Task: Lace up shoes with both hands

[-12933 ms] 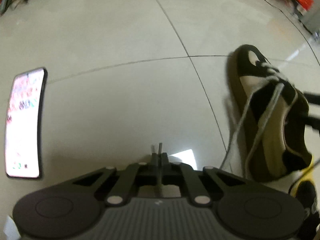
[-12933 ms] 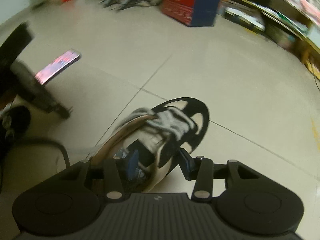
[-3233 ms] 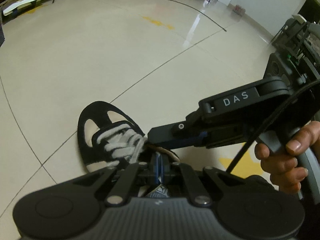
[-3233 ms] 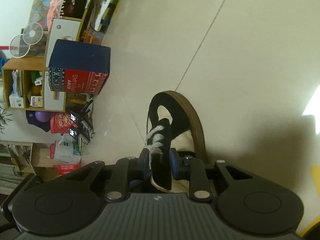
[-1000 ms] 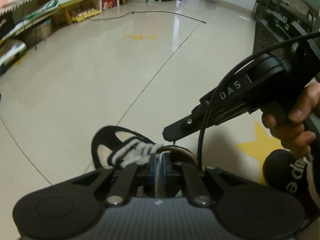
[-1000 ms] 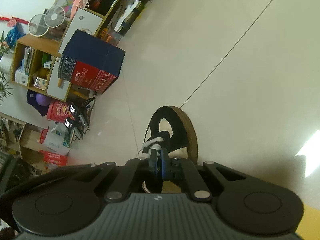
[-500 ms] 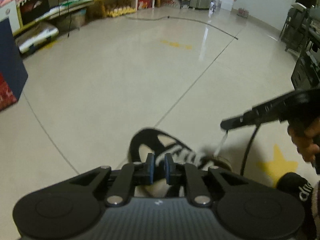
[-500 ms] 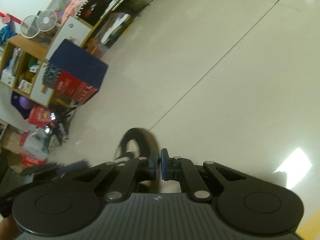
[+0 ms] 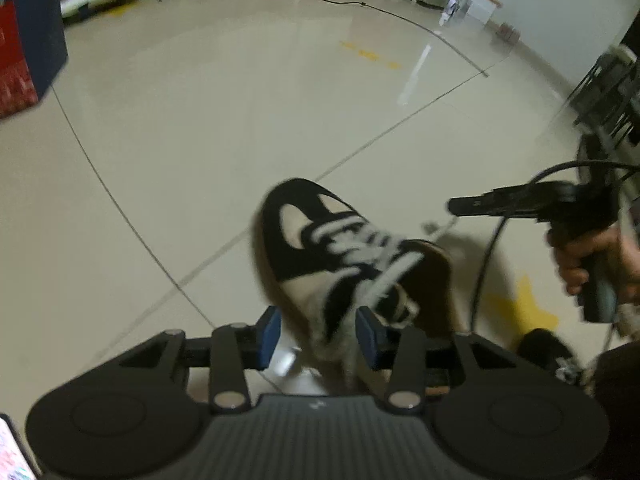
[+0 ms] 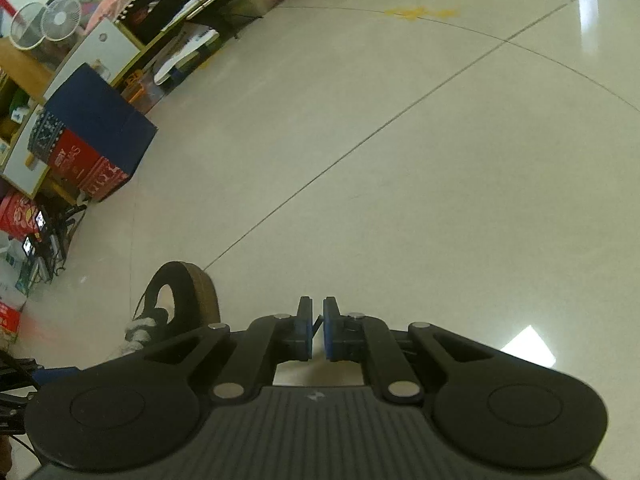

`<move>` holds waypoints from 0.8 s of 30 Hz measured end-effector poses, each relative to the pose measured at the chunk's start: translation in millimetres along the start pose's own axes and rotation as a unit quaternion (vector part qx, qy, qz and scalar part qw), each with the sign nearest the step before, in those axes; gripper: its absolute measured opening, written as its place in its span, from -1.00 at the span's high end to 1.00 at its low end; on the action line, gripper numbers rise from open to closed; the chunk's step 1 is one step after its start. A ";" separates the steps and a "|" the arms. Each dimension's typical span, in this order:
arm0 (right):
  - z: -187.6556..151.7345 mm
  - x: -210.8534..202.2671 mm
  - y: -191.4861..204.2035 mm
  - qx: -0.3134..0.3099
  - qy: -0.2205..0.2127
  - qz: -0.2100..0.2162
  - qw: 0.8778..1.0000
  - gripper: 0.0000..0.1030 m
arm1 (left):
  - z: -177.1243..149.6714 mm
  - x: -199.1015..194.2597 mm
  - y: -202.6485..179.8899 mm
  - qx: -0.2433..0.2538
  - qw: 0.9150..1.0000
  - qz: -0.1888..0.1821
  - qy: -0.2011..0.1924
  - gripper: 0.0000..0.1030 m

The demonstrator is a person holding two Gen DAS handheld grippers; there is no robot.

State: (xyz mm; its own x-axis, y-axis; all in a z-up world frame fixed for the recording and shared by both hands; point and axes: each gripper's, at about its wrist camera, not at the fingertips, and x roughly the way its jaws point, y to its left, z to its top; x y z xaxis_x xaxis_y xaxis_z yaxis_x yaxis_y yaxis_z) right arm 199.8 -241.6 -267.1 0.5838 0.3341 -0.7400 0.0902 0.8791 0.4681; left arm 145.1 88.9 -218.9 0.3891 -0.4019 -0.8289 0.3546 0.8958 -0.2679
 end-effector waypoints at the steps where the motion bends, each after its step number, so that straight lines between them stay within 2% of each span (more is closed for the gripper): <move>1: -0.4 0.8 0.4 -0.002 0.003 0.000 1.000 0.88 | -0.9 1.3 1.1 -0.010 1.000 -0.011 0.001 0.16; 8: -0.2 4.2 -2.6 0.004 0.020 0.004 1.000 0.87 | 2.5 14.9 13.2 -0.071 0.997 -0.040 0.013 0.18; 11: 1.5 3.6 0.1 -0.005 0.022 0.004 1.000 0.87 | 4.6 11.9 12.2 -0.061 0.996 -0.060 0.013 0.18; 15: 5.2 3.6 3.0 0.000 0.019 0.007 1.000 0.87 | 2.0 12.3 8.2 -0.041 0.997 -0.062 0.021 0.20; 22: 0.0 0.2 0.2 0.048 0.026 0.028 0.998 0.77 | -2.6 11.6 12.2 -0.062 0.996 -0.060 0.020 0.21; 24: -1.6 -1.7 -3.6 0.061 0.028 0.032 0.997 0.35 | -3.5 12.6 13.3 -0.068 0.996 -0.061 0.018 0.28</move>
State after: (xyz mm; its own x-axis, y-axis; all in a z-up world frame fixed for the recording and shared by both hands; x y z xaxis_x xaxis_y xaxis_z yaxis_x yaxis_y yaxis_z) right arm 197.2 -244.8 -268.4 0.5453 0.4100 -0.7312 0.1545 0.8081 0.5684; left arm 151.8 96.4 -234.7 0.3182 -0.5048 -0.8024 0.2781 0.8589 -0.4301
